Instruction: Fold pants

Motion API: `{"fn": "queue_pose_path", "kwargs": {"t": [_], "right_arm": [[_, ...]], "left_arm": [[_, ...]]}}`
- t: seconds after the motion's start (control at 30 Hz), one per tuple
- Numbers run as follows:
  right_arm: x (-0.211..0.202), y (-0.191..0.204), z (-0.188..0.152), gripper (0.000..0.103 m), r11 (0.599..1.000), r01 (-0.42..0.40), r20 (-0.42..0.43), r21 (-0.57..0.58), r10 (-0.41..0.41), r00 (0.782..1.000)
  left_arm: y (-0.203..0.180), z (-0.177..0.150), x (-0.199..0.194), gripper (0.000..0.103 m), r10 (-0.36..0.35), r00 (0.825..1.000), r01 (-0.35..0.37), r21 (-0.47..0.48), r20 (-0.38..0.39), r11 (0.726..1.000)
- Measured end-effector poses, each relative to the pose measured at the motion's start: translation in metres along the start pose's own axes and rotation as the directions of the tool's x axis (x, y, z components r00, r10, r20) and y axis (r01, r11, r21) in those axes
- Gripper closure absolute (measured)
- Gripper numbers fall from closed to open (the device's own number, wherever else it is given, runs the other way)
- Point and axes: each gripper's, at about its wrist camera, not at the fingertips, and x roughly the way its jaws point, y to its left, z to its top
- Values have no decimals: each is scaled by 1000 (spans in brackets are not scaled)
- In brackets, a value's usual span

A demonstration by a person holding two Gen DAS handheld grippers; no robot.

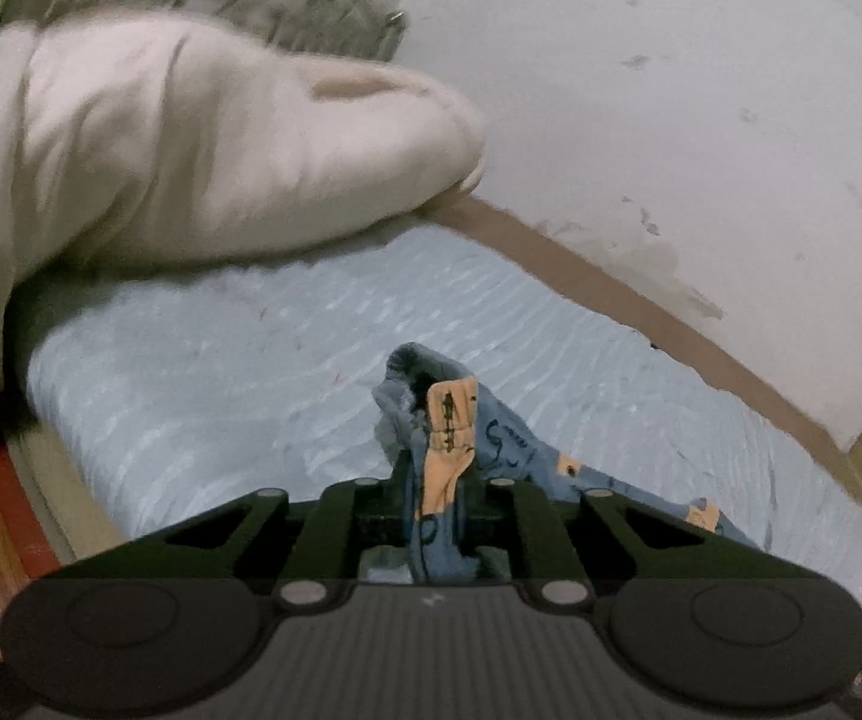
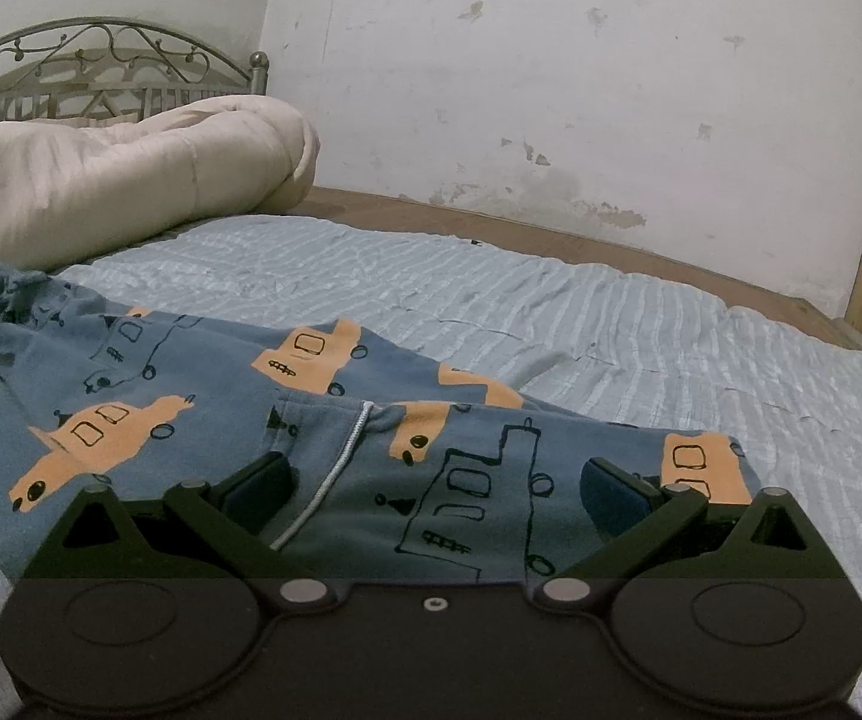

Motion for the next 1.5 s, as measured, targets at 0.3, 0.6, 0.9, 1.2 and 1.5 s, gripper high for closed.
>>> {"fn": "queue_pose_path", "kwargs": {"t": [0.3,0.6,0.9,1.2,1.5], "right_arm": [[0,-1,0,1,1000,-7,0,16,7,1000],[-9,-9,3,1,996,-45,22,77,43,999],[-62,-89,7,1,966,-29,144,256,-9,990],[-70,-179,-20,1,902,-5,96,431,-40,995],[-69,-235,-67,1,709,-135,175,693,16,984]], "left_arm": [[-60,4,-23,91,-53,997,41,195,55,980],[-108,26,-35,91,-203,979,185,286,34,940],[-175,8,-45,91,-365,930,349,418,-44,839],[-261,-48,-56,91,-460,870,476,541,-176,693],[-329,-128,-38,89,-383,869,488,674,-314,555]]}}
